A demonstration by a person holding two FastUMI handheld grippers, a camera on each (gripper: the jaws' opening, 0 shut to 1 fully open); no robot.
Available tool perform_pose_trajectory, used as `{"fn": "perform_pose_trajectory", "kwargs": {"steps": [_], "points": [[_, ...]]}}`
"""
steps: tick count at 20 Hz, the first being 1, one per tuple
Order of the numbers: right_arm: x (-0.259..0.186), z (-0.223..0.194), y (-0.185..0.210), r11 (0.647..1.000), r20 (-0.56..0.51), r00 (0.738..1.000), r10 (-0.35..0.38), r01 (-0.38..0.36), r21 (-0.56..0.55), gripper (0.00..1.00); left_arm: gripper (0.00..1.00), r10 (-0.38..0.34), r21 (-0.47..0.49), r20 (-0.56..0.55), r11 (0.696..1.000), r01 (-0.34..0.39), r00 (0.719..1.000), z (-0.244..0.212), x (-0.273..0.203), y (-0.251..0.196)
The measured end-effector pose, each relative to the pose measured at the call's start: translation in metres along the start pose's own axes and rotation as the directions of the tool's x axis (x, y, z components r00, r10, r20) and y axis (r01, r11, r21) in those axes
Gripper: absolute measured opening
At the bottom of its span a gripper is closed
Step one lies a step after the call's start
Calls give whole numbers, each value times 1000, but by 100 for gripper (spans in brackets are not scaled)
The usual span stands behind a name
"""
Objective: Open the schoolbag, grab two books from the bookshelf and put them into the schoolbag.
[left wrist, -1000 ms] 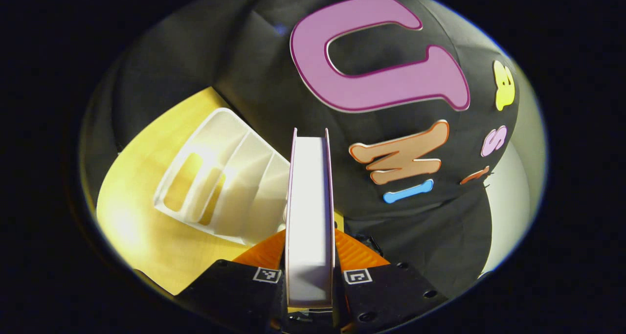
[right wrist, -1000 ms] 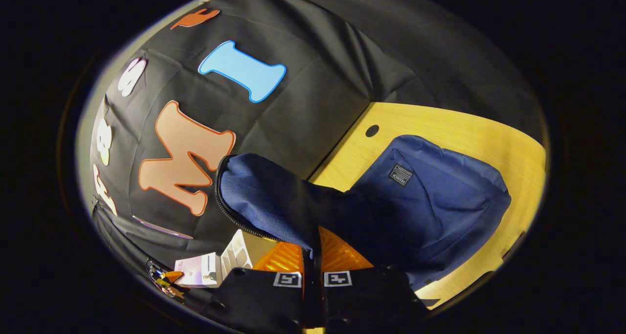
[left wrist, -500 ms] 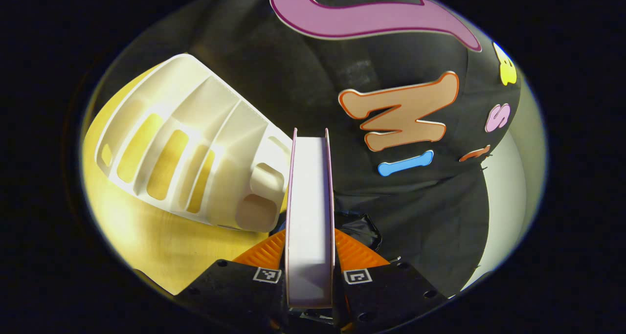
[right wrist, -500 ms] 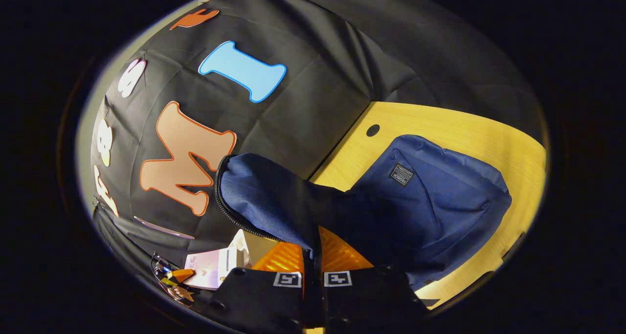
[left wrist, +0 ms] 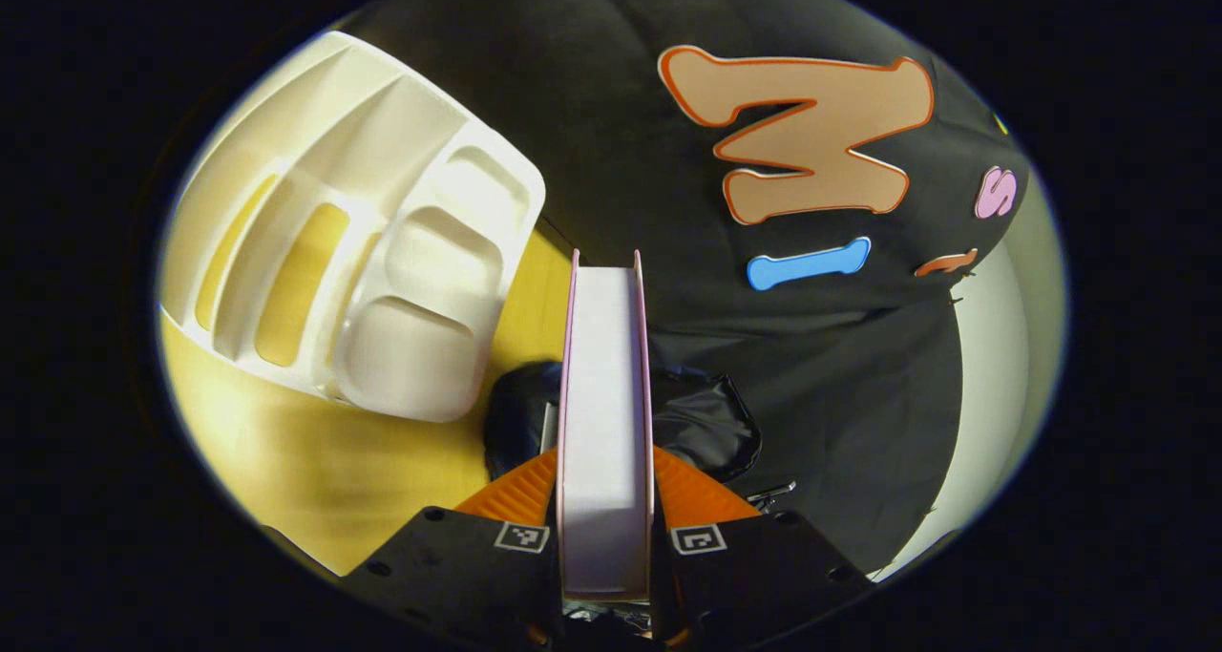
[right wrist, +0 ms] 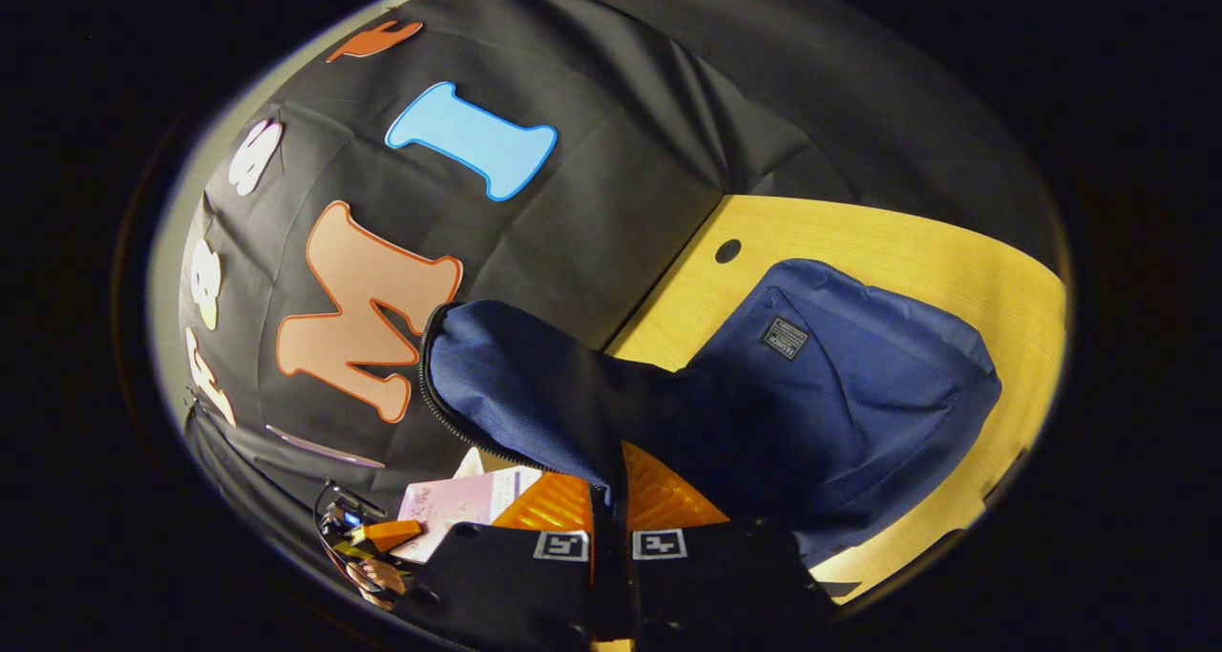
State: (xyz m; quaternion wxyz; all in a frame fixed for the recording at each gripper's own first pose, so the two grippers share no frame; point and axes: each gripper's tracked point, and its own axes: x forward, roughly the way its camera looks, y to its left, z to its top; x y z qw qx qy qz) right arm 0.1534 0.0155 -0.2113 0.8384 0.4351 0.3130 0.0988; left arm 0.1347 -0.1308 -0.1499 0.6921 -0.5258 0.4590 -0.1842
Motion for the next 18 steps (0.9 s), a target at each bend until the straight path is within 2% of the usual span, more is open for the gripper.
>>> {"fn": "perform_pose_trajectory", "kwargs": {"steps": [6,10,18], "points": [[-2,1,0,1000,5,1000,9,-9,8,3,32,37,-18,-71,999,-39,997,-33,56,6],[-2,2,0,1000,4,1000,15,-15,3,3,32,46,-66,-107,996,-53,993,-50,87,11],[-2,2,0,1000,0,1000,24,-24,2,2,32,35,-108,-170,993,-53,985,-86,137,10]]}}
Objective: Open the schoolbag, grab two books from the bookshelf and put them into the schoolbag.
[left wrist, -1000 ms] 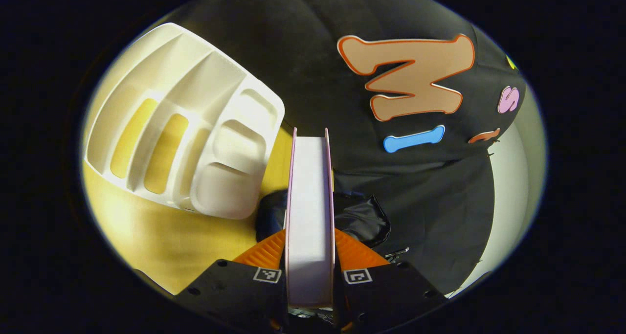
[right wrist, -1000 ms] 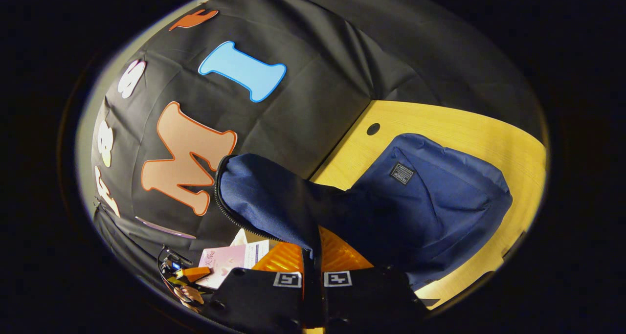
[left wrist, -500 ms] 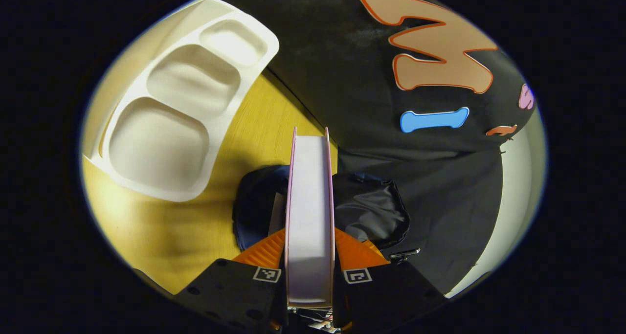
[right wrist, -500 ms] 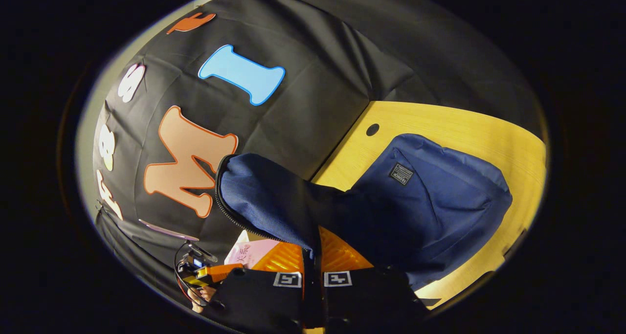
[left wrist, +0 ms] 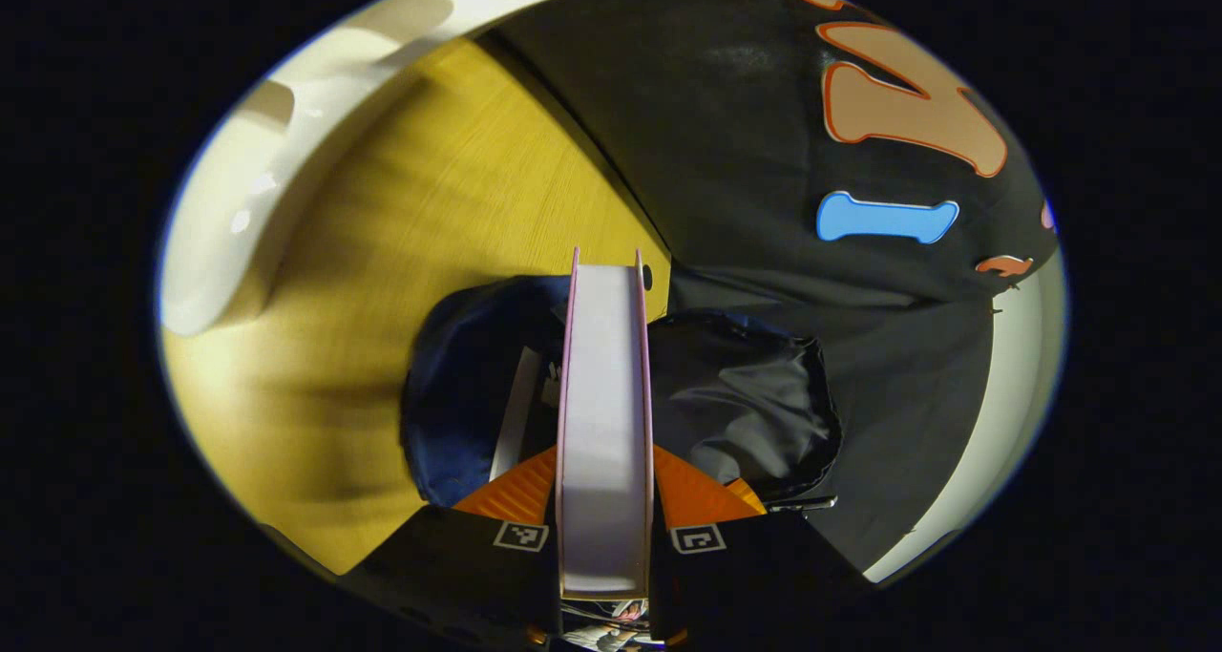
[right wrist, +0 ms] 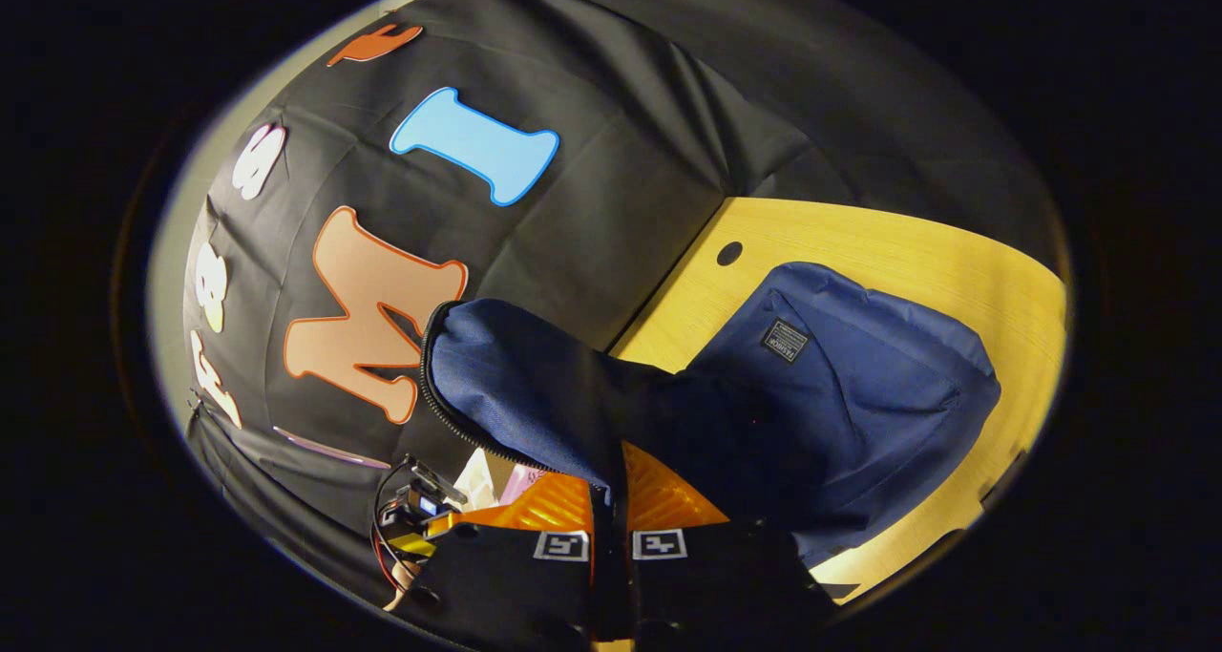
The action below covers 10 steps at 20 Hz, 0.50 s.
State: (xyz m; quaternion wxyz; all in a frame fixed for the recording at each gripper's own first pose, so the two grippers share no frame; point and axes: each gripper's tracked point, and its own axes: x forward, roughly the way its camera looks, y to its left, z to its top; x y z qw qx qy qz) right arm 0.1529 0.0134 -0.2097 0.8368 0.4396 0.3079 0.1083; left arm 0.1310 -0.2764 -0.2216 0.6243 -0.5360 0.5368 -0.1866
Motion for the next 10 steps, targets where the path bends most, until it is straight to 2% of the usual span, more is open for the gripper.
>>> {"fn": "perform_pose_trajectory", "kwargs": {"steps": [10], "points": [[-1,3,2,1000,-8,1000,24,-24,-15,3,34,-59,-48,-28,997,58,998,-32,54,-9]]}}
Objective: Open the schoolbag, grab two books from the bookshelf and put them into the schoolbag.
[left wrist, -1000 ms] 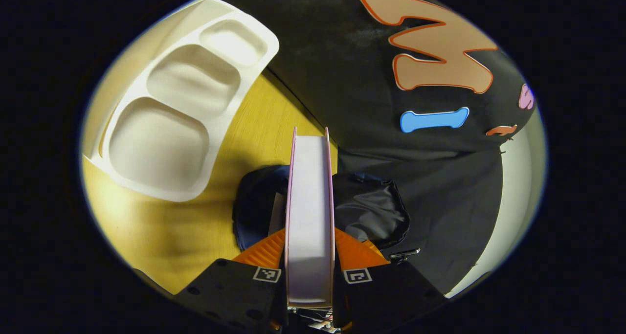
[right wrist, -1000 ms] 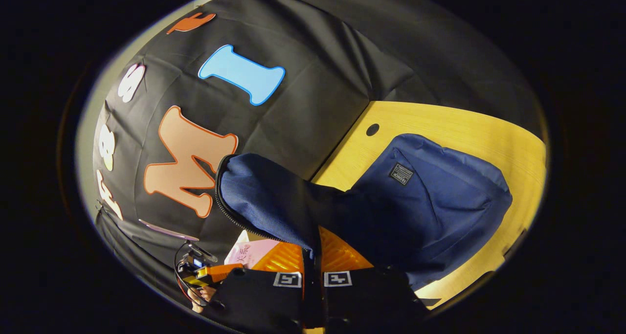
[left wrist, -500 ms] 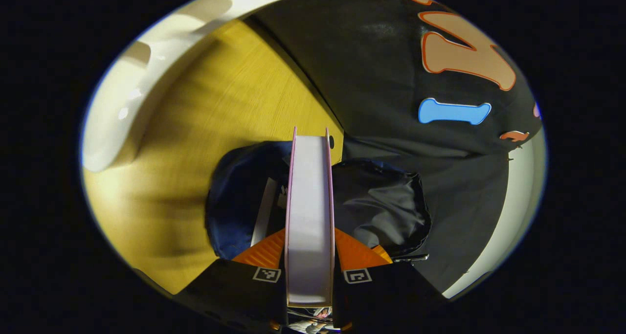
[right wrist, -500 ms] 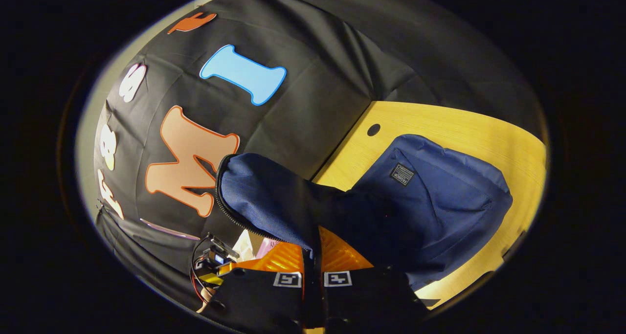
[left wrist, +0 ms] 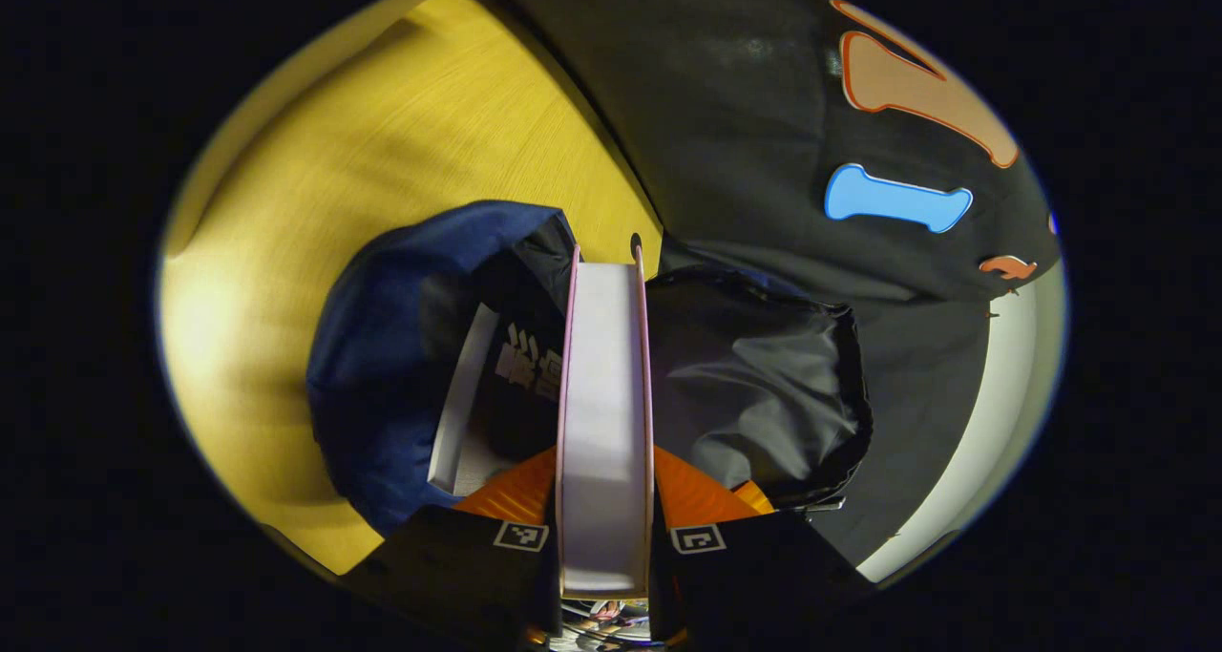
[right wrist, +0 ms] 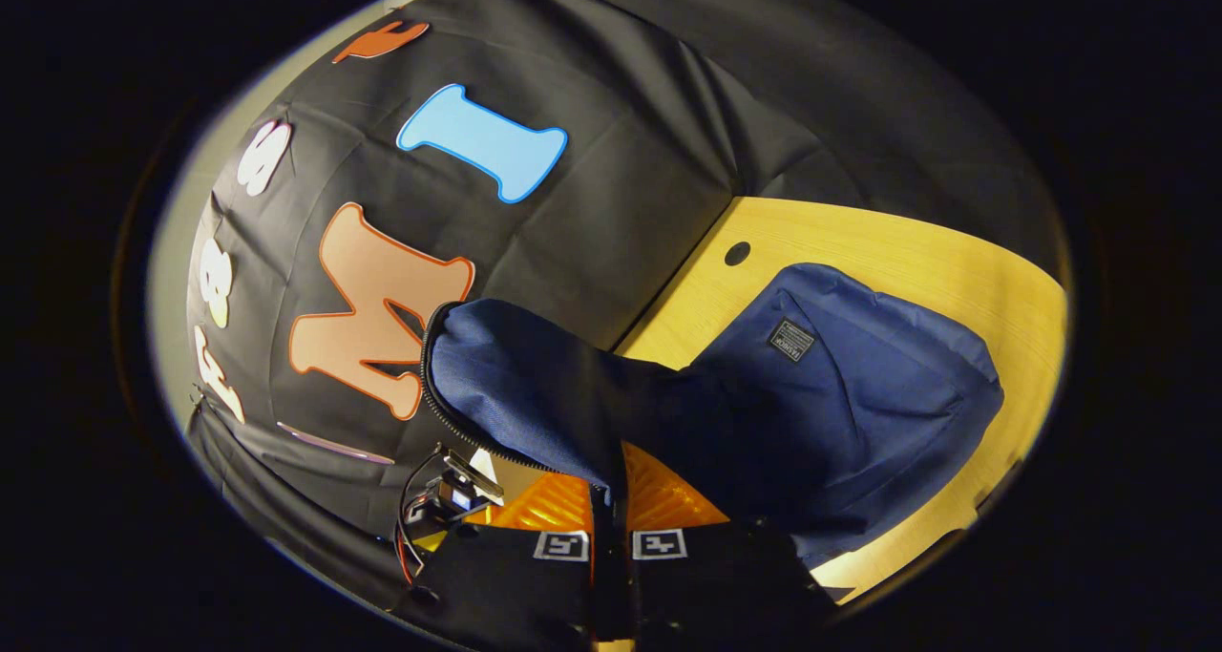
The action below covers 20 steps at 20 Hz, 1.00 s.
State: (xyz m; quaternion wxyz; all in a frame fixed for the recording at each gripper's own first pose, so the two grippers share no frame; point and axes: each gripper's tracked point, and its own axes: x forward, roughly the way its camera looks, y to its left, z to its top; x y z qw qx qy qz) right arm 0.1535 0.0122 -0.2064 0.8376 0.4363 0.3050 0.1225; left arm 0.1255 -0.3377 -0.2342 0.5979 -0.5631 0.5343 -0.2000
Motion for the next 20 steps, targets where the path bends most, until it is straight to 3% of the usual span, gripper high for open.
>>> {"fn": "perform_pose_trajectory", "kwargs": {"steps": [5,11,20], "points": [[1,-2,3,1000,-6,1000,6,-7,-25,3,30,-39,-34,25,999,40,999,-7,17,5],[2,-8,6,998,-26,1000,12,-14,-65,3,34,-87,-121,47,988,92,995,-18,43,9],[2,-4,7,998,-25,1000,14,-15,-67,3,33,-64,-158,33,985,68,997,-27,67,13]]}}
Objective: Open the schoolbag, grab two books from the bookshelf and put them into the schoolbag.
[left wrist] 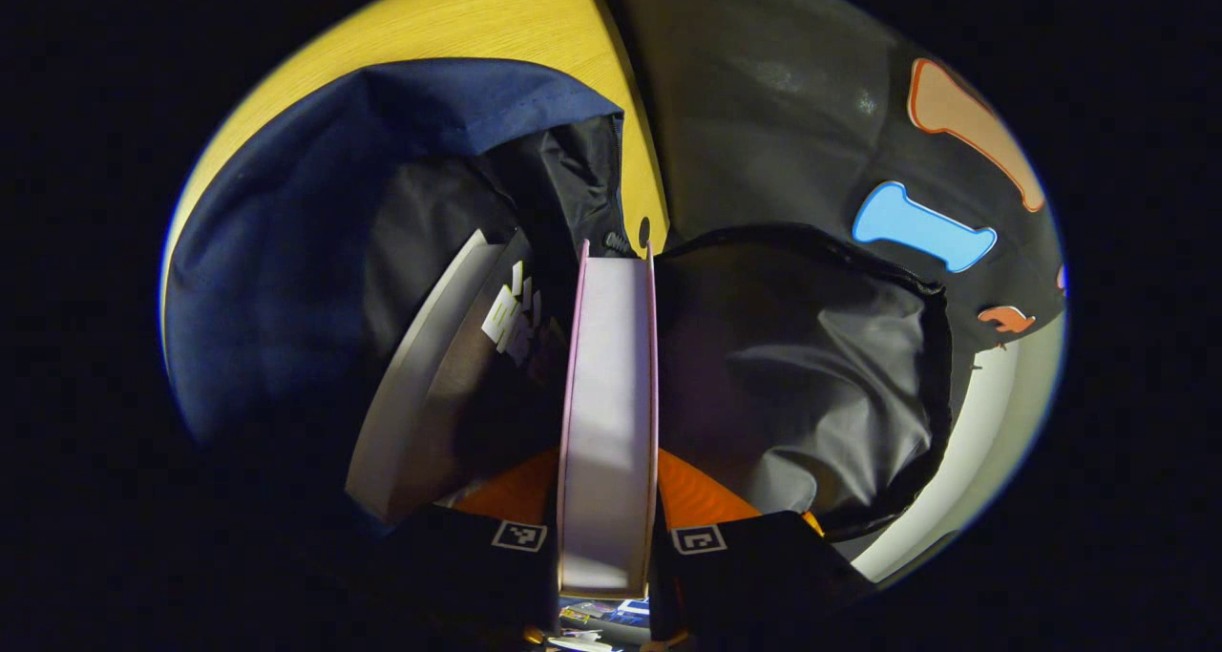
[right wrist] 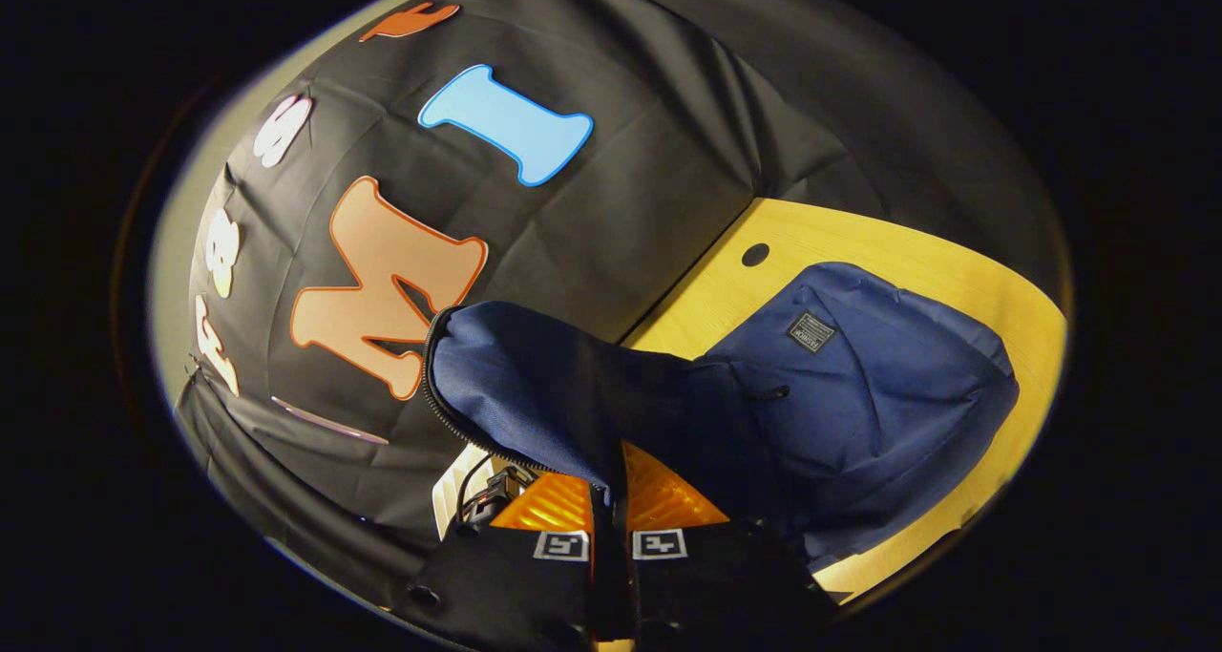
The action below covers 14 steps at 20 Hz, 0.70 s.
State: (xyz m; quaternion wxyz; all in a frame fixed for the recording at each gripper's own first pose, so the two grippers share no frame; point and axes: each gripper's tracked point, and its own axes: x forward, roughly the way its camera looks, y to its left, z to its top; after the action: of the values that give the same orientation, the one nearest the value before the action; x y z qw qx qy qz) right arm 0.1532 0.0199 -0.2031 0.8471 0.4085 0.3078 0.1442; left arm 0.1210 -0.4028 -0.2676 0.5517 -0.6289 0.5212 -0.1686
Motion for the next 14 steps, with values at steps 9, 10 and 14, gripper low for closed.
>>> {"fn": "perform_pose_trajectory", "kwargs": {"steps": [9,10,14], "points": [[-1,-1,-4,1000,10,1000,-22,22,14,3,79,336,195,64,919,-342,940,14,-27,27],[-1,0,-3,1000,13,1000,-23,22,14,3,80,374,250,80,890,-382,924,16,-33,27],[-2,-1,-4,1000,16,999,-29,28,8,3,81,395,386,173,816,-431,902,29,-55,7]]}}
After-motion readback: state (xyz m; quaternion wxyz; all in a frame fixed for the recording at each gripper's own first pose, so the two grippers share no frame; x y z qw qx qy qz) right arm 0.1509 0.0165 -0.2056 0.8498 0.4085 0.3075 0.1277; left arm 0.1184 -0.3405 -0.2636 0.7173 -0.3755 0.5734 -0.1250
